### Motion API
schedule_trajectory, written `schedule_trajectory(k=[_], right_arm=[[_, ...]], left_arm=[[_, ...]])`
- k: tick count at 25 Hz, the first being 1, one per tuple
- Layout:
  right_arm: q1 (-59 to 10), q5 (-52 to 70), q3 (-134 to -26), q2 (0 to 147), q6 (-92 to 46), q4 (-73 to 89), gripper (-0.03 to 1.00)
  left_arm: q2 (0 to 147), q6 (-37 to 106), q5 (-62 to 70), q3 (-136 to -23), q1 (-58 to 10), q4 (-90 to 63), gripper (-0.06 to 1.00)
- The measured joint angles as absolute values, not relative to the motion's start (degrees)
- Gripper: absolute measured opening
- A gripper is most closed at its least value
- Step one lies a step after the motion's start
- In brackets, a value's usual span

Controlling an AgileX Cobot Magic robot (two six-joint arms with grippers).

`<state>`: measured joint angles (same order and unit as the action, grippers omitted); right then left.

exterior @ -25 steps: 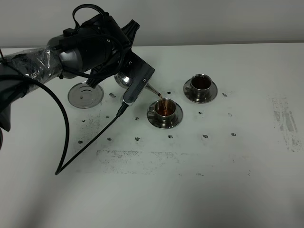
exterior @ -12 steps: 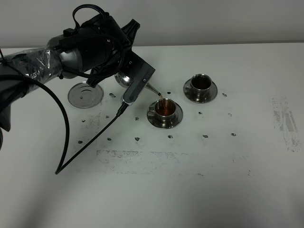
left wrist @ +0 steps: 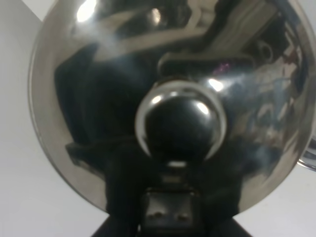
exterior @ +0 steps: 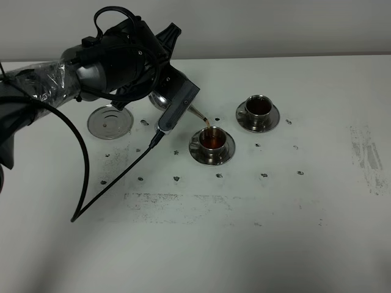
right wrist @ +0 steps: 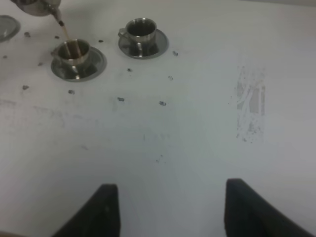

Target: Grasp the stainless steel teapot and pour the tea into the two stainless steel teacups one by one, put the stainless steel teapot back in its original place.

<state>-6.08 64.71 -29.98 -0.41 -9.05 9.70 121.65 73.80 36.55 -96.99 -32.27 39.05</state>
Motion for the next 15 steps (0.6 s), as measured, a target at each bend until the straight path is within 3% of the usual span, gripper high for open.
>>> schedule_trajectory(k=[15], right_arm=[[-6.1,64.7,-30.0,-0.4,-9.0,9.7,0.46]], left_arm=[[121.7,73.9,36.2,-97.0,-32.7,39.9,0.19]])
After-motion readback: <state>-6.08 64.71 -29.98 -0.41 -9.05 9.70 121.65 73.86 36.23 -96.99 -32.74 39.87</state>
